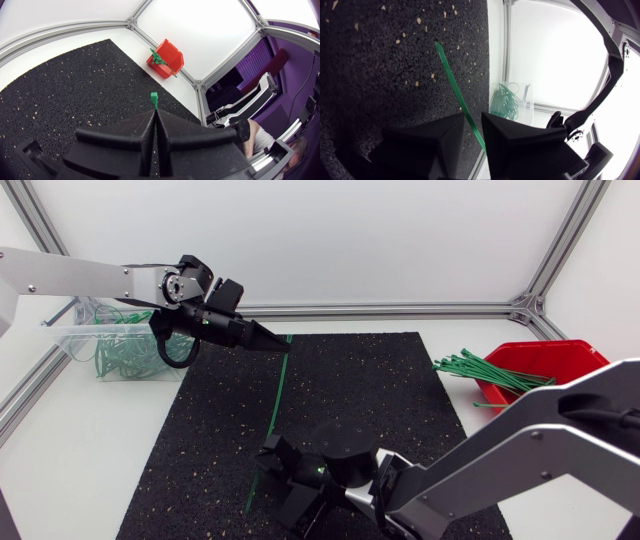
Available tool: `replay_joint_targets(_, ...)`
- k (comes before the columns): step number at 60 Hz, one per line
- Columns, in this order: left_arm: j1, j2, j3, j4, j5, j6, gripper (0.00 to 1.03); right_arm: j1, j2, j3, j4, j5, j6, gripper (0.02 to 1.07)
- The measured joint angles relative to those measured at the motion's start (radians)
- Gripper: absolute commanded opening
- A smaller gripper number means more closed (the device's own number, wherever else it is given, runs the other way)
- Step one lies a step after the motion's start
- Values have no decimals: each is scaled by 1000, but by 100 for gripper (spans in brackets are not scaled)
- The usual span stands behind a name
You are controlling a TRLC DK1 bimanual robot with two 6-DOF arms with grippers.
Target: Take a green cable tie from the red box, thread the tail through the head to close it, then place it in the transparent bin on the left.
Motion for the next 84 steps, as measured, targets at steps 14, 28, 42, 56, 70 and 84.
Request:
replay_joint_targets(14,0,0,0,-1,0,0,3,38,-23,-36,1,23,-1,26)
replay_joint_targets(28,0,0,0,-7,0,0,3,66,-25,-41,3,50,2,22)
replay_joint_targets(42,0,0,2,-7,0,0,3,86,-25,-41,5,79,2,22)
replay_joint_targets(56,0,0,6,-7,0,0,3,134,-31,-55,14,77,40,22)
replay_joint_targets(70,0,0,7,-7,0,0,3,151,-31,-58,15,87,53,19)
replay_joint_targets(84,0,0,7,-7,0,0,3,150,-31,-54,3,98,63,13)
